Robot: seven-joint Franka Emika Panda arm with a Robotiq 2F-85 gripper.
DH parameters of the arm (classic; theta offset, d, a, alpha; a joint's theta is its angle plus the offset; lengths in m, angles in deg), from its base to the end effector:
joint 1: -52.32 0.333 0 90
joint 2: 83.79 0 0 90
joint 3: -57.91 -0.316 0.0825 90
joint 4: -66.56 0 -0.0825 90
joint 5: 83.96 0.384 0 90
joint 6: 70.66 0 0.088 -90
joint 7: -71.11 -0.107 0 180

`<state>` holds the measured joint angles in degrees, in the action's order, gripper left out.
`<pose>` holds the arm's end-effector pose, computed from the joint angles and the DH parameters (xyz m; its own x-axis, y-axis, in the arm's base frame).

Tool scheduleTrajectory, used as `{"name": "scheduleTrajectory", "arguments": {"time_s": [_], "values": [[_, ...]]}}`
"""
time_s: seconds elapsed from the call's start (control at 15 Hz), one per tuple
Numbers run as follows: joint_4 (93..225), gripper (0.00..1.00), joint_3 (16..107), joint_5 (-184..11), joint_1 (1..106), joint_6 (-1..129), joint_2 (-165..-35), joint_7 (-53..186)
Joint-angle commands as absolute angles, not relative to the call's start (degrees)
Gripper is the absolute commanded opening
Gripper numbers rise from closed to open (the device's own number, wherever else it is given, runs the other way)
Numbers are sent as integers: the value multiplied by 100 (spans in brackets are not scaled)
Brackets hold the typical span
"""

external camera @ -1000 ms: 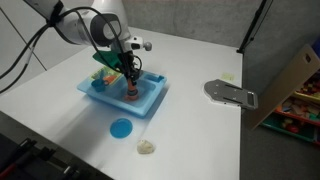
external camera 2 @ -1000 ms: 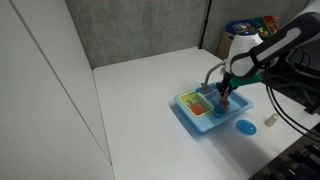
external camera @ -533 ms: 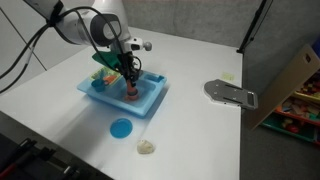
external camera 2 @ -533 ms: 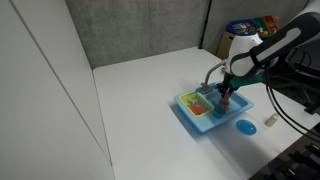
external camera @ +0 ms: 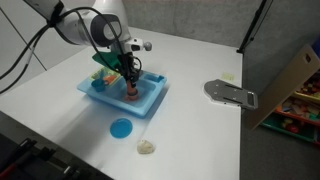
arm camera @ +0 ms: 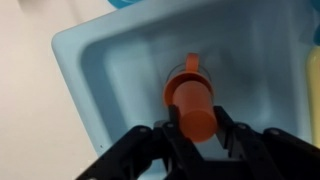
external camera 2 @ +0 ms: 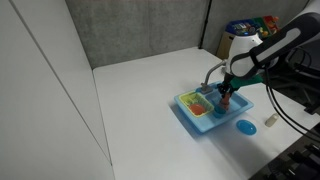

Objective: Stack the orange cup on the blue cup in the sink

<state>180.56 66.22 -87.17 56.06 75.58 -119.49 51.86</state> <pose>0.5970 -0.0469 0.1430 0.9410 -0.3380 -0.0193 -0.3331 -0.9344 0.1260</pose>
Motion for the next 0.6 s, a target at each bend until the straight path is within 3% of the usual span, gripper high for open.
{"name": "scheduleTrajectory", "arguments": {"time_s": [0.0, 0.53], "values": [[17970, 14, 6621, -8731, 5583, 7568, -11980, 5304], [17996, 14, 6588, -8712, 5559, 7561, -11923, 5385]]}}
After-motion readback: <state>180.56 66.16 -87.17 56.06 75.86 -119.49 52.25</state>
